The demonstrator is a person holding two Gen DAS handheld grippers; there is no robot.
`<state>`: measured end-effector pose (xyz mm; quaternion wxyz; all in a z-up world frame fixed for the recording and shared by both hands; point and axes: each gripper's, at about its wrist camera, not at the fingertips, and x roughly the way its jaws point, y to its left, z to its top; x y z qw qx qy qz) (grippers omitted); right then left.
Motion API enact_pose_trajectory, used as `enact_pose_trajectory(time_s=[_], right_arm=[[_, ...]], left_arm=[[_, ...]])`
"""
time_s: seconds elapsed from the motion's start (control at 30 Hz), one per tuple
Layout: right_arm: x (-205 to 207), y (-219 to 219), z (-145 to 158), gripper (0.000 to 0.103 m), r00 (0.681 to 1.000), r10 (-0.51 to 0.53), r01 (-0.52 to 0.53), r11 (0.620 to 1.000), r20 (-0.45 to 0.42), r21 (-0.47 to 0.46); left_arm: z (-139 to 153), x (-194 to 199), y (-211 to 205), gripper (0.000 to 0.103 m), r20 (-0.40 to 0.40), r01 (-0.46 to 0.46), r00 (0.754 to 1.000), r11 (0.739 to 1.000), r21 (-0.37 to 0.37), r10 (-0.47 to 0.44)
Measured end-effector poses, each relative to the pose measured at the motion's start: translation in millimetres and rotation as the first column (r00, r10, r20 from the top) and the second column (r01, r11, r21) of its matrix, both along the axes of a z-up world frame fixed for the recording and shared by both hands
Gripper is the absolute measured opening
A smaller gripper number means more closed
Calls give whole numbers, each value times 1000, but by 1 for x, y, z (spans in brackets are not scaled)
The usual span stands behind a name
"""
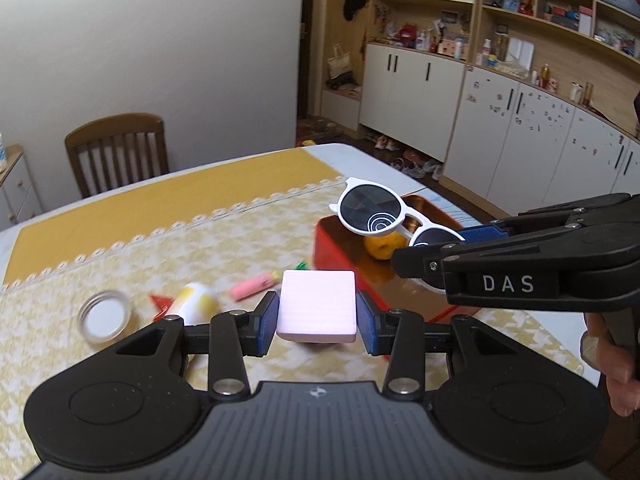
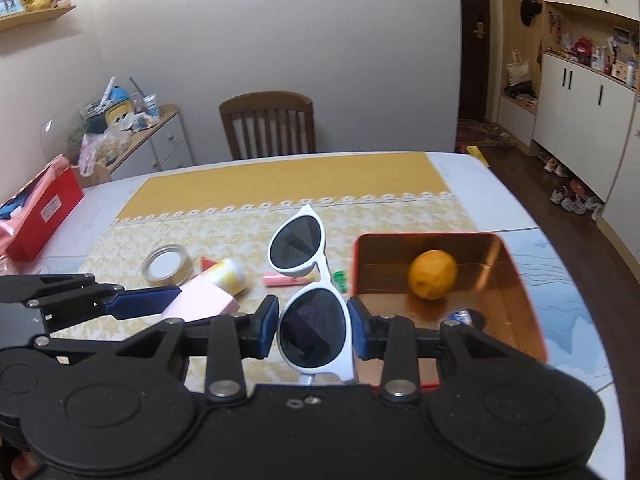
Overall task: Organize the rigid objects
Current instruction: 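Carry the pink pad in the left tool while the right tool carries the sunglasses over the red box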
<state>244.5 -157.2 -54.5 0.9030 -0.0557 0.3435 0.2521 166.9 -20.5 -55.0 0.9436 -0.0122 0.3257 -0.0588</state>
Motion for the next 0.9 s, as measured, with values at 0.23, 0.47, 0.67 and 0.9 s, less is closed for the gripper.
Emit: enact_pose_trajectory(time_s=[0.23, 0.47, 0.67, 0.9], right_arm=[[22, -42, -3, 36, 997, -77, 77, 997, -9, -7], [47, -75, -16, 36, 991, -129, 128, 991, -20, -46], [72, -91, -31, 36, 989, -143, 139, 985, -29, -104], [100, -87, -52, 36, 993, -110, 100, 978, -44, -183]], left_arm=[[0, 21, -33, 41, -2, 36, 999, 999, 14, -36], [-16, 51, -61, 41, -62, 61, 996, 998, 22, -59], [-32, 82, -84, 41, -109, 82, 991, 995, 58, -75], [-52, 116, -103, 41, -179, 84, 981, 994, 73, -70]])
